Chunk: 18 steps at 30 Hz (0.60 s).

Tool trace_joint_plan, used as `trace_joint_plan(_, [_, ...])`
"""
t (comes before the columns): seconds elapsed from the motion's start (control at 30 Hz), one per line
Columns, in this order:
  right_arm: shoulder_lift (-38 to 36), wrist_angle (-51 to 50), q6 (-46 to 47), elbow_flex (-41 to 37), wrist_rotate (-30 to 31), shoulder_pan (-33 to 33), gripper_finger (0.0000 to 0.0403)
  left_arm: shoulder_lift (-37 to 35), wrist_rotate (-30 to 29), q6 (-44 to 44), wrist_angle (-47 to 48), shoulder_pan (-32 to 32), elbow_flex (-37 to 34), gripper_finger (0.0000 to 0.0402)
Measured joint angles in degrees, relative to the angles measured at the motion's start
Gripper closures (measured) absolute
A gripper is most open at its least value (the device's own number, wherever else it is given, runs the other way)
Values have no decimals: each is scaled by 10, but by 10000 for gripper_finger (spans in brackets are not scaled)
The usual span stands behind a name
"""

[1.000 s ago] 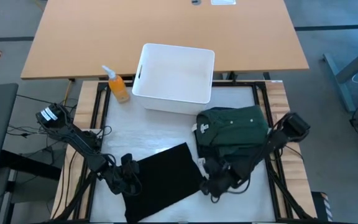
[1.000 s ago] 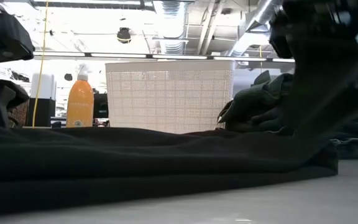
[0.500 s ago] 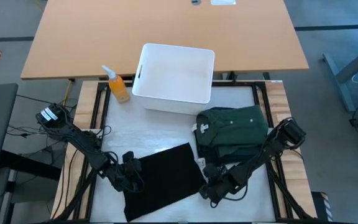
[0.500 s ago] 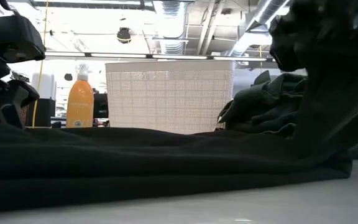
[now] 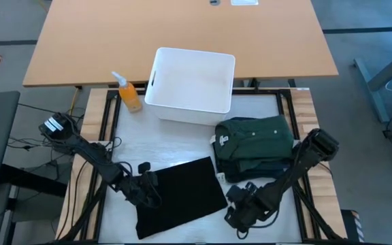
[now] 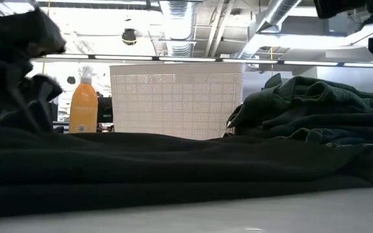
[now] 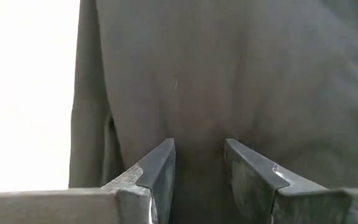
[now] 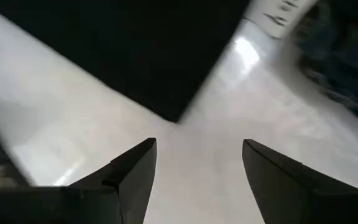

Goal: Fold laundry
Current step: Fold the black shirt from the white laundry organizer

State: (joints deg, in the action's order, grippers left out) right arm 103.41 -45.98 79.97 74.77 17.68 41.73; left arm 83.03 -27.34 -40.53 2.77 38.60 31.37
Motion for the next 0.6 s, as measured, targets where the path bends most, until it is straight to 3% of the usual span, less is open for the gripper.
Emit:
trace_joint_plan(0.3, [0, -36, -22, 0, -5, -27, 138, -6, 8, 101, 86, -41, 94, 274])
trace_joint_plan(0.47, [-1, -29, -23, -10, 16, -29, 138, 13, 7, 193, -67, -57, 122, 274])
trace_joint_plan(0.6, [-1, -28, -8, -24, 43, -26, 138, 90, 10, 220, -172, -66, 132, 274])
